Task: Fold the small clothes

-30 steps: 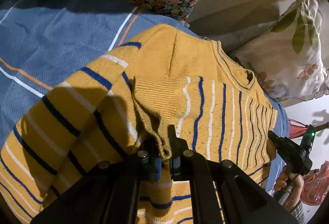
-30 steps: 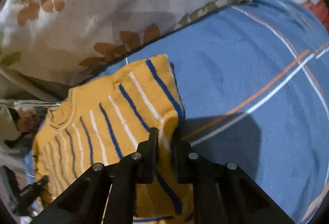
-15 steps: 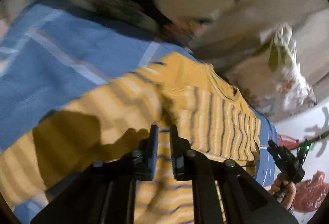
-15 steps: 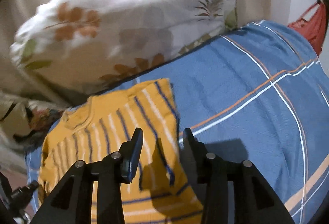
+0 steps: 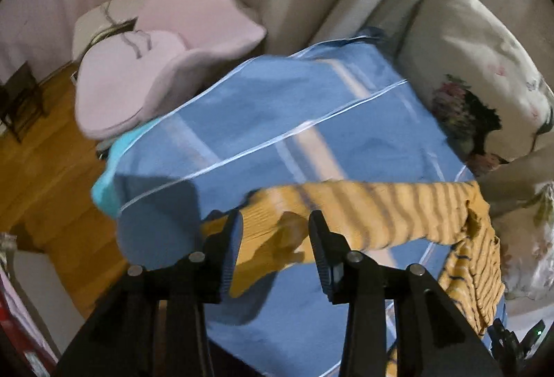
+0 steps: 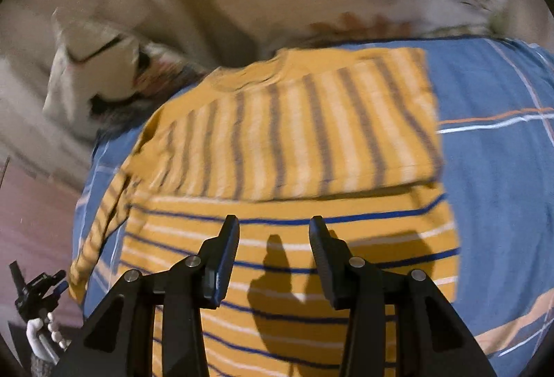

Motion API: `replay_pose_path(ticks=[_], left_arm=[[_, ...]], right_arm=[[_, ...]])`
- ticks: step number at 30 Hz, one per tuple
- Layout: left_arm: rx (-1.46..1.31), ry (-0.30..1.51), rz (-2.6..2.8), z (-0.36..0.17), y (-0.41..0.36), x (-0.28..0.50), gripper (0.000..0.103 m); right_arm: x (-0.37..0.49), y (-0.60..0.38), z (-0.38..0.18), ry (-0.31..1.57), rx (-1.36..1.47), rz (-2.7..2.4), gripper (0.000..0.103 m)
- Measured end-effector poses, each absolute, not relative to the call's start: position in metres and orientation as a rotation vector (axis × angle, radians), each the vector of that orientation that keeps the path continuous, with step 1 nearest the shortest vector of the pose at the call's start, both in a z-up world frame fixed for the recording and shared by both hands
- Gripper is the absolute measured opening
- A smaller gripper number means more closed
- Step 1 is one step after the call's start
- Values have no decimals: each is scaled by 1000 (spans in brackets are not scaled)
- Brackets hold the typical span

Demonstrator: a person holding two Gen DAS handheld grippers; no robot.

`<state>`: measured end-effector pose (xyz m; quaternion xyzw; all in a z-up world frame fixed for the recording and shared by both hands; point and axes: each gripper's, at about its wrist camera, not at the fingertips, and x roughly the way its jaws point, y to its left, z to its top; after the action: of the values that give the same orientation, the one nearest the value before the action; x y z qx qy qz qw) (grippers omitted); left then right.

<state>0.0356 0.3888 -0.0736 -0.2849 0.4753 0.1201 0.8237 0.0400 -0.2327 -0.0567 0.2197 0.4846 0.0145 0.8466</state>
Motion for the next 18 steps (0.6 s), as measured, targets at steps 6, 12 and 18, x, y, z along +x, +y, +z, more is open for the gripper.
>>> replay_pose_path(ticks=[6, 12, 18], left_arm=[[-435, 1023, 199, -85, 367, 30, 39], [-147, 1000, 64, -79, 343, 42, 50], [2, 1097, -6, -101, 331, 66, 28]], right_arm=[[58, -187, -51, 1055, 370, 108, 46], [78, -151, -53, 1091, 336, 126, 46], [97, -101, -62, 1141, 275, 167, 46]])
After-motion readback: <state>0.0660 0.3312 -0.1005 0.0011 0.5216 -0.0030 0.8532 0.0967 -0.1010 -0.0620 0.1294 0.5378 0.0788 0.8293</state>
